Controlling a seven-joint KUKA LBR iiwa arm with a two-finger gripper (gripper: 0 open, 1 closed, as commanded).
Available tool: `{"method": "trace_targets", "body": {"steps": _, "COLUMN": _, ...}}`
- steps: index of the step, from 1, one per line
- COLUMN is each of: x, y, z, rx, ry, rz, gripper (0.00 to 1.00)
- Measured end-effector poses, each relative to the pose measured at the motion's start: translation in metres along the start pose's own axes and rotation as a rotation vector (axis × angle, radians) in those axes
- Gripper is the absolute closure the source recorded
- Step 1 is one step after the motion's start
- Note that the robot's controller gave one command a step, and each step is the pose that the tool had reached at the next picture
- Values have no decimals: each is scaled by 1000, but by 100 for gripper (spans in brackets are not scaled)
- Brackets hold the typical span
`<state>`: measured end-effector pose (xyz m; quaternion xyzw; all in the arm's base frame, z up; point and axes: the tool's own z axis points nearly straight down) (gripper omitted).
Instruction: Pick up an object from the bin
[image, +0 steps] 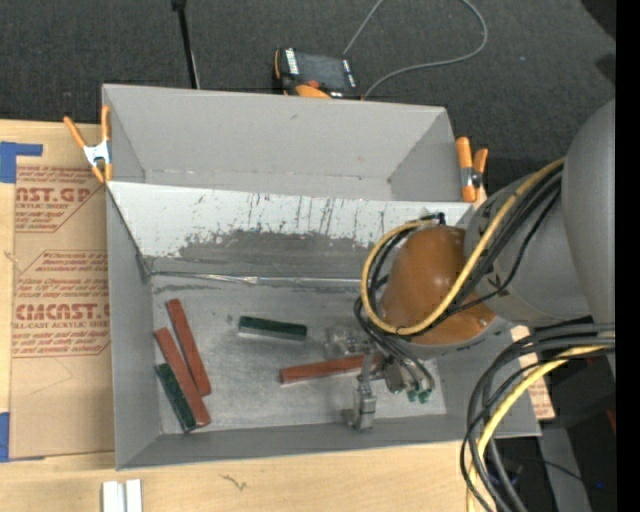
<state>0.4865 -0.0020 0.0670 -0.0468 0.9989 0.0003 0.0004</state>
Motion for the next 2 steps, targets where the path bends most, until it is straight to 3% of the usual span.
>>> {"method": "trace_targets", "body": {"steps": 1, "x": -2, "y": 0, "z": -3, "rx": 0, "ry": -1, "rz": 0, "gripper": 100}}
{"method": "trace_targets", "body": {"steps": 2, "x": -27, "y": 27, "z": -147, "rx": 0, "ry": -9, "rz": -52, "gripper": 100}}
